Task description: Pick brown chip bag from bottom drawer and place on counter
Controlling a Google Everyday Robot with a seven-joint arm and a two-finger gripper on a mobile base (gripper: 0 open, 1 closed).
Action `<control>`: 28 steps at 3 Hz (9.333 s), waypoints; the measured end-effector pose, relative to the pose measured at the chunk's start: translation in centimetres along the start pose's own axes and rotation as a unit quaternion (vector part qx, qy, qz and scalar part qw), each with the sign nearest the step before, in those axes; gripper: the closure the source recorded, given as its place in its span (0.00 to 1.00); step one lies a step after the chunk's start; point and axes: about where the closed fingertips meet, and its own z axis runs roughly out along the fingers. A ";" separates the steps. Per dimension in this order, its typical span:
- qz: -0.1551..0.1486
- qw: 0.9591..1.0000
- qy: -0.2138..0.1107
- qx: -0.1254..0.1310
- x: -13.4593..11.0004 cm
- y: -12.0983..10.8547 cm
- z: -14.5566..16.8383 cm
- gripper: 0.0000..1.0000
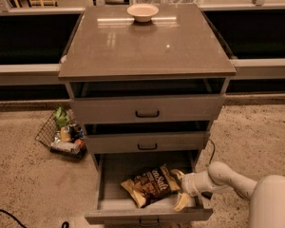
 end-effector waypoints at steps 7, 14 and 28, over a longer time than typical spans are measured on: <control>-0.001 1.000 -0.003 -0.021 4.2 -6.2 14.3 0.63; -0.105 0.981 -0.146 0.077 -2.3 0.0 -2.3 1.00; -0.687 0.661 0.142 0.268 -50.6 -5.7 -43.7 1.00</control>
Offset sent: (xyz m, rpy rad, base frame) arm 0.0887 0.0404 -0.0580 0.0646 -0.0927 -0.0276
